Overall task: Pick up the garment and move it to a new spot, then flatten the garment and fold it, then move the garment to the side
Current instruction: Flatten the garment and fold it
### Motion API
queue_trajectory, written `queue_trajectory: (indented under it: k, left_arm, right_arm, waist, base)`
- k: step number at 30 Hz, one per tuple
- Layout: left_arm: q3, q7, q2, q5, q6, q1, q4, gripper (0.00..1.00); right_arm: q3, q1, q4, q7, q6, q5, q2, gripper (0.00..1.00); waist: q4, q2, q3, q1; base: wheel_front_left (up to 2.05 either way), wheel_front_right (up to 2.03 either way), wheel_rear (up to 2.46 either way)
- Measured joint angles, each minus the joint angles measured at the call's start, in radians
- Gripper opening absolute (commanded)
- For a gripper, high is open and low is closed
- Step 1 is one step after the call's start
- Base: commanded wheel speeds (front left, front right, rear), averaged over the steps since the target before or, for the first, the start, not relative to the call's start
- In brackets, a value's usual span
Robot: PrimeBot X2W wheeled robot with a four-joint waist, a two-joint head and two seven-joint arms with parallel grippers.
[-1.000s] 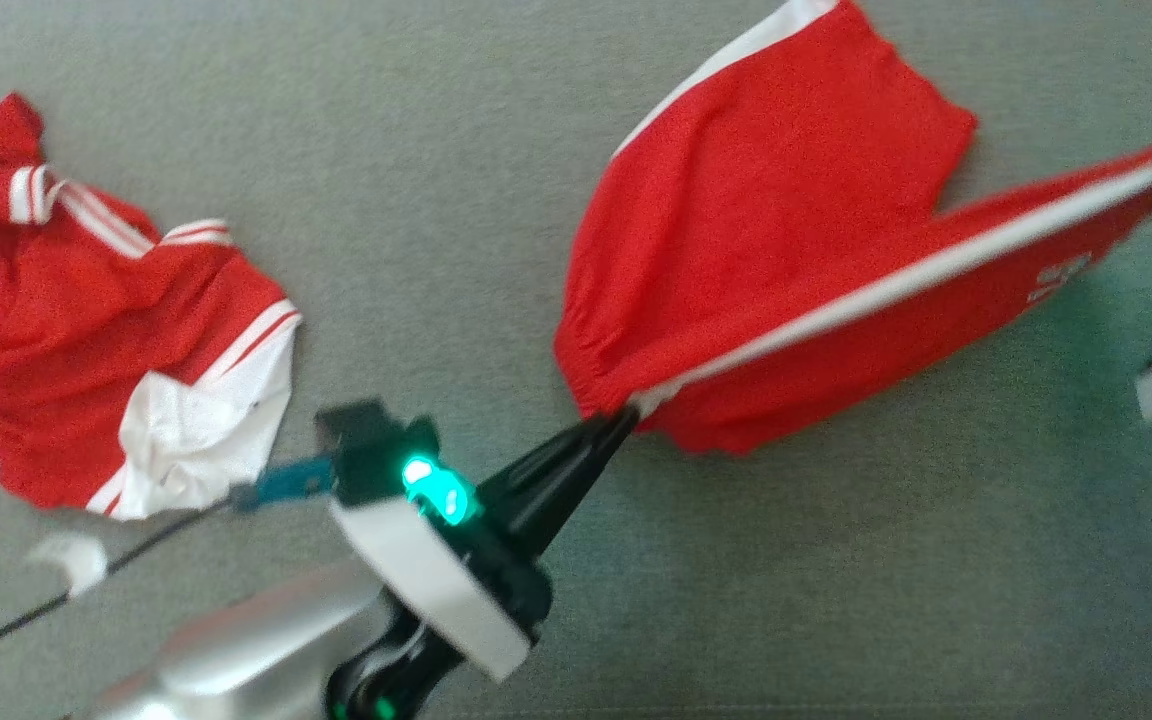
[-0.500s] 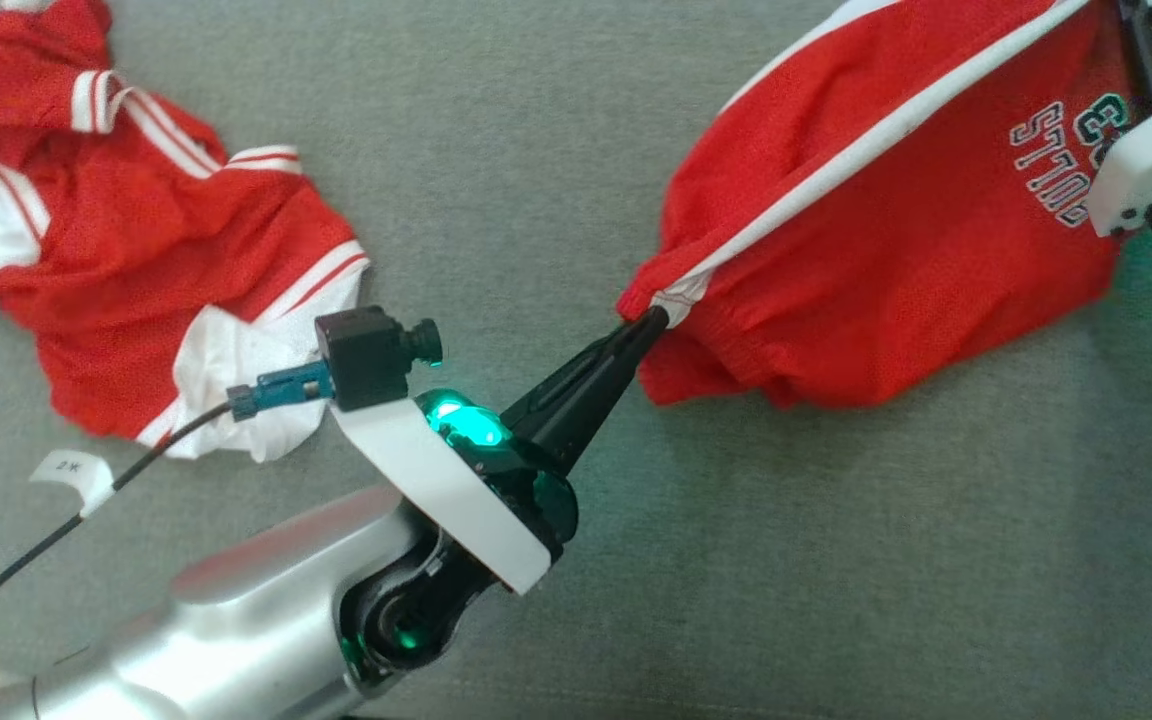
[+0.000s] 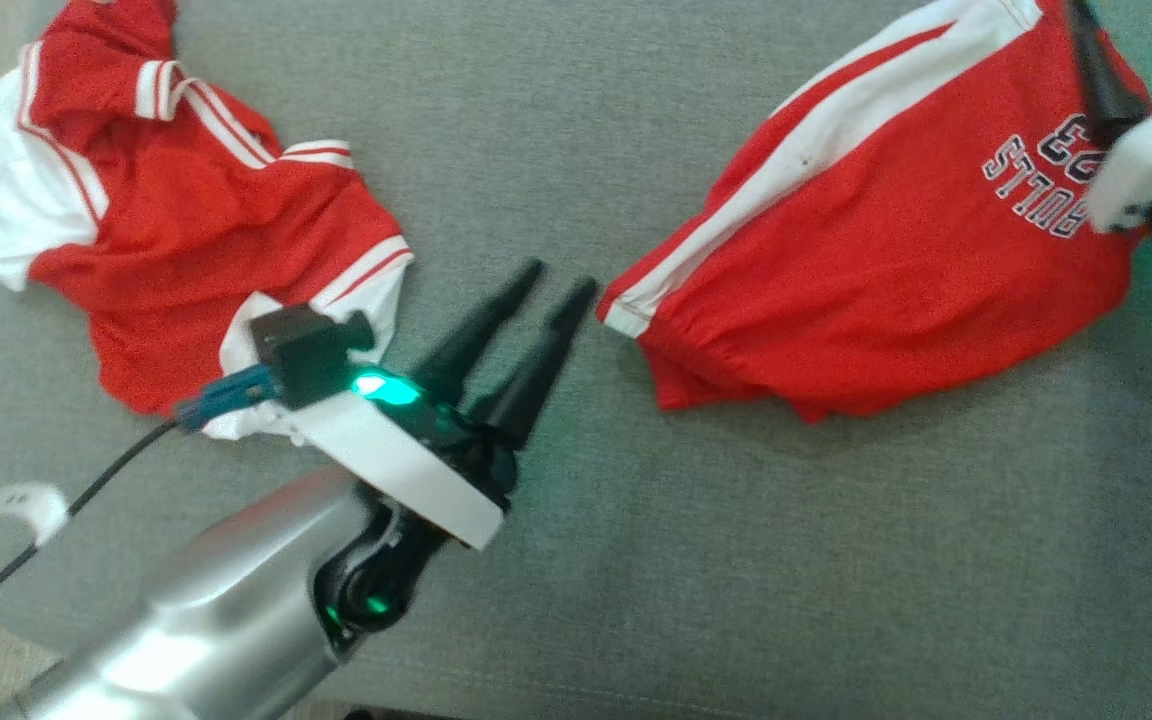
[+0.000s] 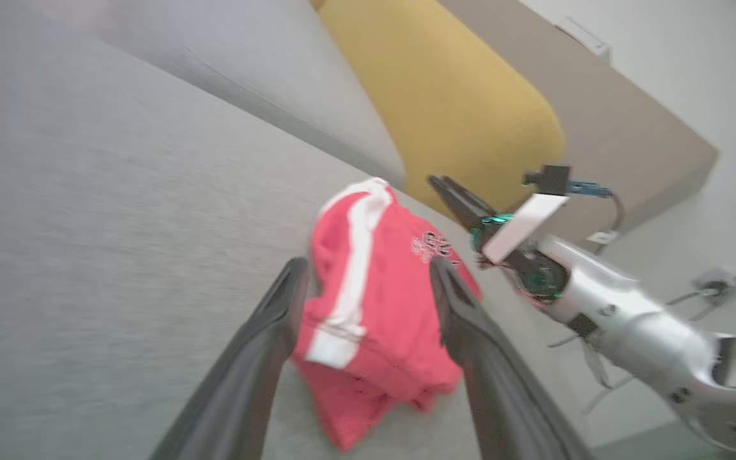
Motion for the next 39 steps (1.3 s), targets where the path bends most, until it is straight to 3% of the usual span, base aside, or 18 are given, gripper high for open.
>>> queue_trajectory:
  k: [3,9,15,17,18,22,27,32,39]
  left_arm:
    - [0.152,-0.003,-0.040,0.189,0.016,0.092,0.048,1.00]
    - [0.408,-0.004,-0.199,0.604,0.100,0.318,-0.021,1.00]
    - [0.561,-0.007,-0.316,0.893,0.107,0.490,-0.151,1.00]
    - [0.585,-0.007,-0.335,0.940,0.104,0.538,-0.162,1.00]
    - [0.595,-0.007,-0.343,0.959,0.096,0.559,-0.165,1.00]
    - [0.635,-0.007,-0.365,1.006,0.071,0.609,-0.170,1.00]
    - [0.679,-0.007,-0.382,1.048,0.051,0.617,-0.181,1.00]
    - [0.717,-0.007,-0.386,1.069,0.035,0.652,-0.185,1.00]
    - [0.740,-0.007,-0.391,1.098,0.019,0.665,-0.186,1.00]
  right_arm:
    - [0.029,0.012,0.006,0.051,0.000,0.077,-0.063,1.00]
    - [0.091,0.097,-0.006,0.205,0.000,0.272,-0.160,1.00]
    - [0.117,0.134,-0.019,0.328,0.000,0.385,-0.249,1.00]
    - [0.121,0.141,-0.018,0.352,0.000,0.409,-0.251,0.24]
    - [0.128,0.146,-0.018,0.362,0.000,0.423,-0.251,0.00]
    - [0.139,0.163,-0.026,0.361,0.000,0.453,-0.247,0.00]
    - [0.097,0.156,0.047,0.244,0.000,0.425,-0.224,0.00]
    - [0.078,0.158,0.100,0.188,0.000,0.409,-0.157,0.00]
    - [0.057,0.191,0.116,0.149,0.000,0.408,-0.191,0.00]
  waist:
    - [0.019,0.0000,-0.011,0.0000]
    - [0.081,0.0000,-0.023,0.0000]
    - [0.146,0.0000,-0.040,0.0000]
    - [0.156,0.0000,-0.053,0.0000]
    - [0.158,0.0000,-0.059,-0.0001]
    - [0.156,0.0000,-0.075,-0.0001]
    - [0.115,0.0000,-0.088,0.0000]
    - [0.039,0.0000,-0.112,0.0000]
    - [-0.085,0.0001,-0.144,-0.0001]
  base:
    - [0.00,0.00,0.00]
    - [0.00,0.00,0.00]
    - [0.00,0.00,0.00]
    - [0.00,0.00,0.00]
    - [0.00,0.00,0.00]
    - [0.00,0.00,0.00]
    - [0.00,0.00,0.00]
    - [0.00,0.00,0.00]
    - [0.00,0.00,0.00]
